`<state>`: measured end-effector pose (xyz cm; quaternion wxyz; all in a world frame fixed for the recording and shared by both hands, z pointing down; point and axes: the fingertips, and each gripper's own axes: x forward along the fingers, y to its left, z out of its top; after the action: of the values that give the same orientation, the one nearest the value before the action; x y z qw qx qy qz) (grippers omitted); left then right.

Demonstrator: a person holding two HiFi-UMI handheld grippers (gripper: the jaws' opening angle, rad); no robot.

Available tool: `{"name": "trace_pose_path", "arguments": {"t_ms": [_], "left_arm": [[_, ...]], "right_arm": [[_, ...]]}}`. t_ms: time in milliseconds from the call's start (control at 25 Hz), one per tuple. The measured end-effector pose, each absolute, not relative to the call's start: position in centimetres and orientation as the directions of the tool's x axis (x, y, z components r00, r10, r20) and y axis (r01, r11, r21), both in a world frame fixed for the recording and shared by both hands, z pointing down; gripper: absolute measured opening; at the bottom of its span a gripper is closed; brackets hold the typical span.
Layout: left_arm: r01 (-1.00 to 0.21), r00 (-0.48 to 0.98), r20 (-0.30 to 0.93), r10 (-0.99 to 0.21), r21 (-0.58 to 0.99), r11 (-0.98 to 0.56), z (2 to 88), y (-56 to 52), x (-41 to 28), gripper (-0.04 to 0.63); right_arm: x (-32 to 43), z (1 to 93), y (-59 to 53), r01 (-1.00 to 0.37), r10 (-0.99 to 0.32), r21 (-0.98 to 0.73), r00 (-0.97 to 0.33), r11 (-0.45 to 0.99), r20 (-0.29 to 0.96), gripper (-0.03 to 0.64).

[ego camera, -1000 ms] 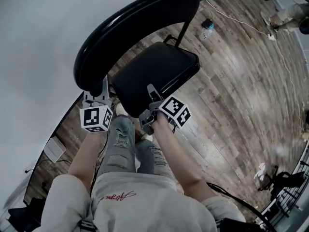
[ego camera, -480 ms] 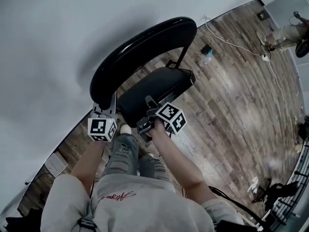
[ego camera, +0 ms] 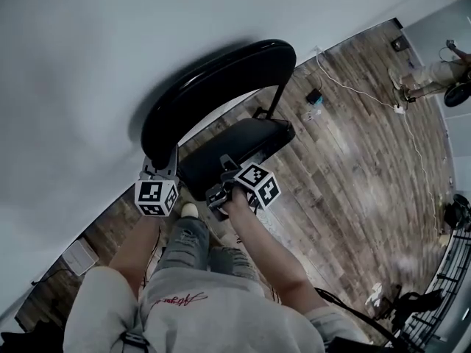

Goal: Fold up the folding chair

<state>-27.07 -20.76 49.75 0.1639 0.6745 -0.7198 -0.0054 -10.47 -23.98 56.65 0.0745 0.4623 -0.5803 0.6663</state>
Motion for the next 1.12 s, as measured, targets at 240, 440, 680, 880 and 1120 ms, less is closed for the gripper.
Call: {"name": "trace_pose_path", "arguments": {"t_ms": [240, 440, 680, 880, 1120], "left_arm": [[-0.962, -0.04, 0.222, -0.974, 0.254, 0.097, 50.0, -21.9, -28.4, 0.018], [-0.96, -0.028, 0.221, -0.975, 0.266, 0.088, 49.7, -22.2, -29.0, 0.017], [-0.964, -0.008, 0.206, -0.979, 0.257, 0.062, 49.6, -23.1, -29.2, 0.018], [-0.983, 0.032, 0.208, -0.978, 0.184, 0.007, 49.1, -22.2, -29.2, 0.018], [-0.983, 0.108, 0.212, -0.971, 0.166, -0.073, 50.1, -21.3, -29.1, 0.02]], "right_arm": [[-11.6, 56.7, -25.0, -0.652, -0.439, -0.688, -0.541, -0.319, 0.717, 0.129], [-12.2, 56.3, -25.3, -0.661, -0.427, -0.676, -0.535, -0.325, 0.729, 0.129], [-13.5, 56.7, -26.6, -0.708, -0.394, -0.627, -0.502, -0.324, 0.77, 0.128], [-16.0, 56.1, -27.9, -0.744, -0.359, -0.567, -0.452, -0.353, 0.816, 0.127], [-19.0, 56.6, -29.8, -0.799, -0.32, -0.472, -0.367, -0.373, 0.874, 0.127]]}}
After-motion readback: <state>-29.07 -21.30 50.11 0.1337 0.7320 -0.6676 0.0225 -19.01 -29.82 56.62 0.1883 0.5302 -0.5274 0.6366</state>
